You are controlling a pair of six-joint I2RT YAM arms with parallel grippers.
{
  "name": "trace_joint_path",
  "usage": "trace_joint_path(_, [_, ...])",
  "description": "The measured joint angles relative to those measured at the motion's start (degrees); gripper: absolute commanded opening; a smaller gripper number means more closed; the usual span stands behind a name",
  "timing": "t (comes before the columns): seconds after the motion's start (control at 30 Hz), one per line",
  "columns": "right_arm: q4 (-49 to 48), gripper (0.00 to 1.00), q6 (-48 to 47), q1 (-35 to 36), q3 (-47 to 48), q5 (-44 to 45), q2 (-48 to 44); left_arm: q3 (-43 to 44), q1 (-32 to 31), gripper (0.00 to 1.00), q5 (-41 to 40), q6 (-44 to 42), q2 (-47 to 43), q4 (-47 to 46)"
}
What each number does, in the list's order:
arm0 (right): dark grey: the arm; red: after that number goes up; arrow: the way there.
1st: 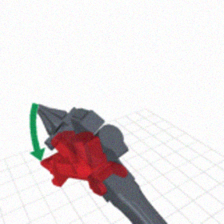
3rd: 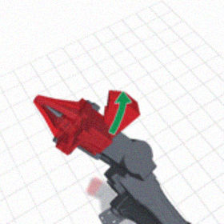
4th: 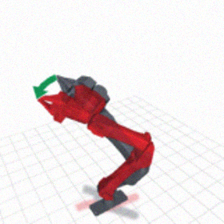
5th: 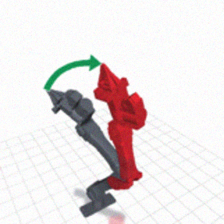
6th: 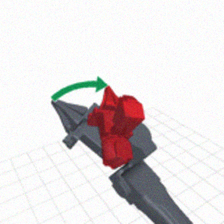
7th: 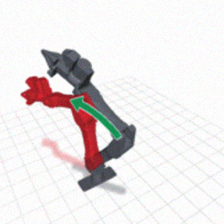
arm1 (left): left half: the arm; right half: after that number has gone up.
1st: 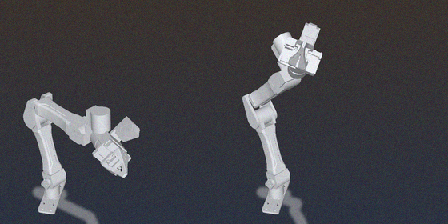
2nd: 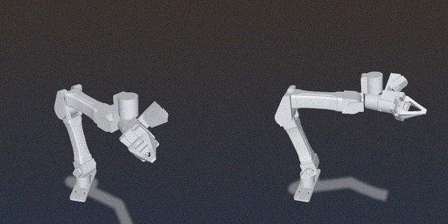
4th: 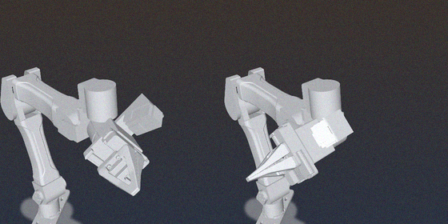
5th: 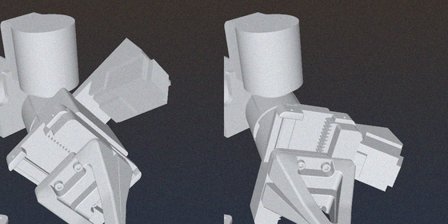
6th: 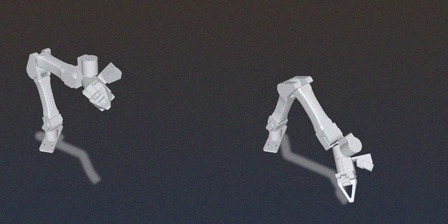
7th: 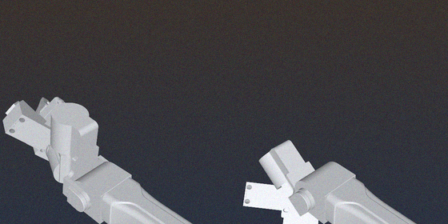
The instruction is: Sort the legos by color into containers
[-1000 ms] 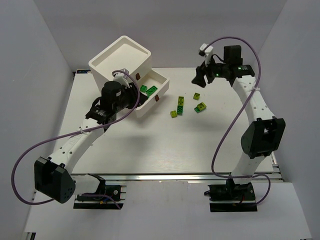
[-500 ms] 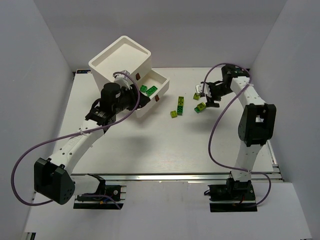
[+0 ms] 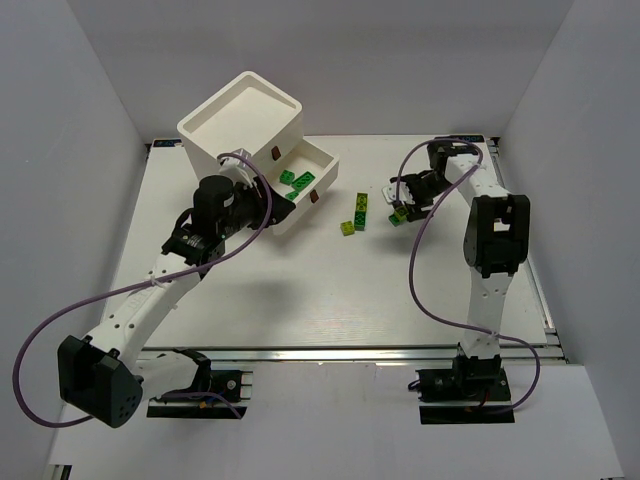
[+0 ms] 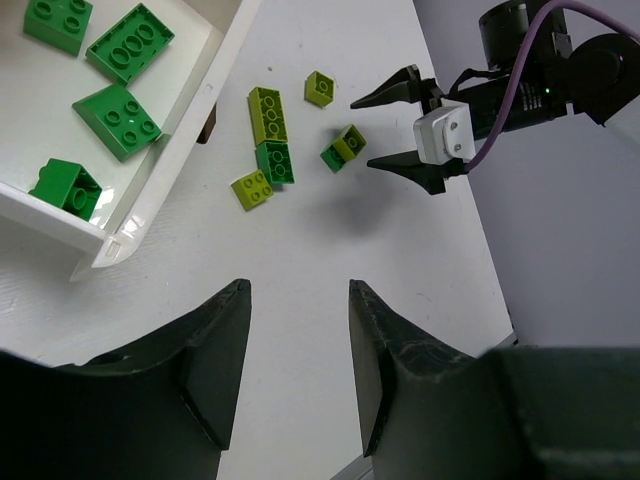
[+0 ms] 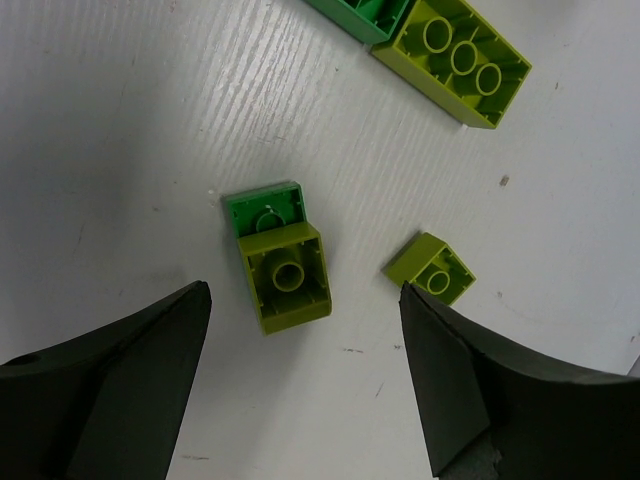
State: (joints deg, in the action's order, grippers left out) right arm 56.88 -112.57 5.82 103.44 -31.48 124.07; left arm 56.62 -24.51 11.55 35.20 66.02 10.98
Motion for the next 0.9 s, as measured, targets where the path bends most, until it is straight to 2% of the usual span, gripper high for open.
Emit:
trace_joint_path(0.2, [0.02,0.78,-0.39,0.70,1.70,0.74,2.40,0.00,0.00,0.54,-0.39,0.22,0.00,1.11])
trace_joint_path(0.47, [1.29,0.68,-0.42,1.20,5.27,2.03,6.16,0.00,0.00,0.54,-1.09,0.44,0.00,1.46])
trace_joint_path(0.6, [2.08,0.56,-0.46,1.20,6.36,2.69,6.93,0.00,0.00,0.54,-1.44,0.59,0.00,1.46])
trace_joint_path(0.83, [4.57,0.12,-0.68,1.20,7.45,3.41,6.95,0.00,0.00,0.54,-1.55,0.70,0.13,1.40])
trace_joint_path(0.9, [5.95,0.06,-0.46,1.20,7.78,3.04,6.93,0.00,0.00,0.55,-1.42,0.70,0.28,1.18])
